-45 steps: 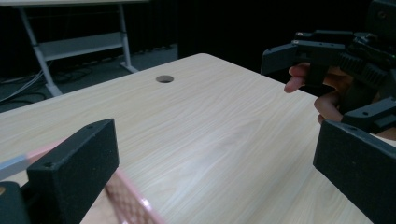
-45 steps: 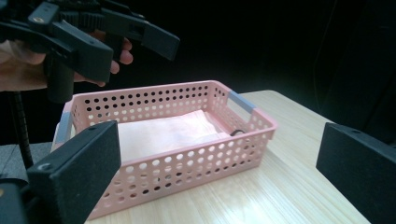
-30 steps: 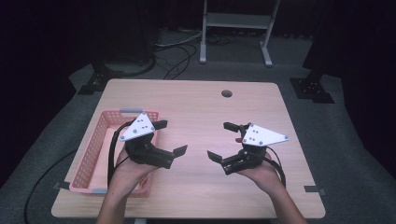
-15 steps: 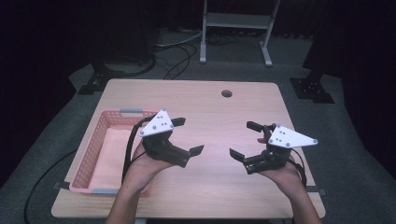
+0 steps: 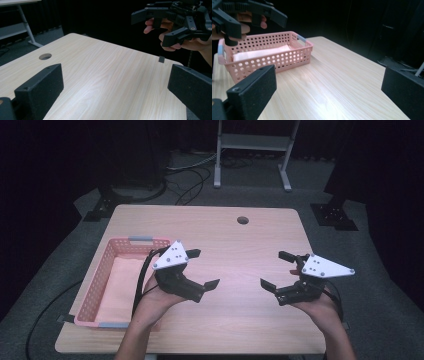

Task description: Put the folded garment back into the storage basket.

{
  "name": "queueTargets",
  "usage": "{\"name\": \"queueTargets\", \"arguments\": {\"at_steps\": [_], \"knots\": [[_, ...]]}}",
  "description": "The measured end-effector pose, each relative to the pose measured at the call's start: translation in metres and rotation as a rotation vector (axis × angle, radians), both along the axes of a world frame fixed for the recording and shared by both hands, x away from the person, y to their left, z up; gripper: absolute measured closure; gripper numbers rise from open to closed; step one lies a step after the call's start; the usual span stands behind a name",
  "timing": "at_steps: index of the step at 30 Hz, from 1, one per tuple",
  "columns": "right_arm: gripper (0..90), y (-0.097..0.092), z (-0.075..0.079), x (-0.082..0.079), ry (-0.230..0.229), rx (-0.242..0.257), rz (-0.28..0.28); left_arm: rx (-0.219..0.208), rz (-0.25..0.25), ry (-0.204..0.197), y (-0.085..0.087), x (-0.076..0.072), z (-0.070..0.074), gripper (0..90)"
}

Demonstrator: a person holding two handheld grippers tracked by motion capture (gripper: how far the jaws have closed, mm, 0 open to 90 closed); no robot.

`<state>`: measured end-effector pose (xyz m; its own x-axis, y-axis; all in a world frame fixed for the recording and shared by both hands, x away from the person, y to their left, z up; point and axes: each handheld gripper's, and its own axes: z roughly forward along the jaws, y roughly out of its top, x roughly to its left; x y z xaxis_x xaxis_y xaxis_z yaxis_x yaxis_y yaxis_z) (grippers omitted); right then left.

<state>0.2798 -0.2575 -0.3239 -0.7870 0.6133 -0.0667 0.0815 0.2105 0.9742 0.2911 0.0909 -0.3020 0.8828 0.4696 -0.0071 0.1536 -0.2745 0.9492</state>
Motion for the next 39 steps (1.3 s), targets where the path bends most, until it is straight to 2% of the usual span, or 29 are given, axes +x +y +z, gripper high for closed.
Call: {"name": "queueTargets", "arguments": {"at_steps": [5,11,15,18,20,24,33,39], "knots": [[0.0,-0.004,-0.004,0.001,0.024,-0.029,0.023,0.018,-0.025,0.021,-0.002,0.001,-0.005,0.0],[0.0,-0.006,-0.013,0.003,0.049,-0.078,0.035,0.085,-0.045,0.041,-0.009,0.002,-0.014,0.0],[0.0,-0.005,-0.020,0.003,0.064,-0.124,0.062,0.102,-0.054,0.068,-0.015,0.004,-0.023,0.0],[0.0,-0.005,-0.025,0.005,0.094,-0.149,0.096,0.121,-0.065,0.079,-0.021,0.005,-0.031,0.0],[0.0,-0.004,-0.029,0.006,0.111,-0.184,0.117,0.127,-0.071,0.091,-0.025,0.005,-0.036,0.0],[0.0,-0.005,-0.036,0.008,0.138,-0.219,0.137,0.143,-0.088,0.108,-0.032,0.004,-0.044,0.0],[0.0,-0.011,-0.047,0.014,0.191,-0.264,0.150,0.170,-0.097,0.140,-0.045,0.006,-0.059,0.0],[0.0,-0.014,-0.056,0.018,0.217,-0.284,0.161,0.217,-0.094,0.150,-0.053,0.006,-0.070,0.0]]}}
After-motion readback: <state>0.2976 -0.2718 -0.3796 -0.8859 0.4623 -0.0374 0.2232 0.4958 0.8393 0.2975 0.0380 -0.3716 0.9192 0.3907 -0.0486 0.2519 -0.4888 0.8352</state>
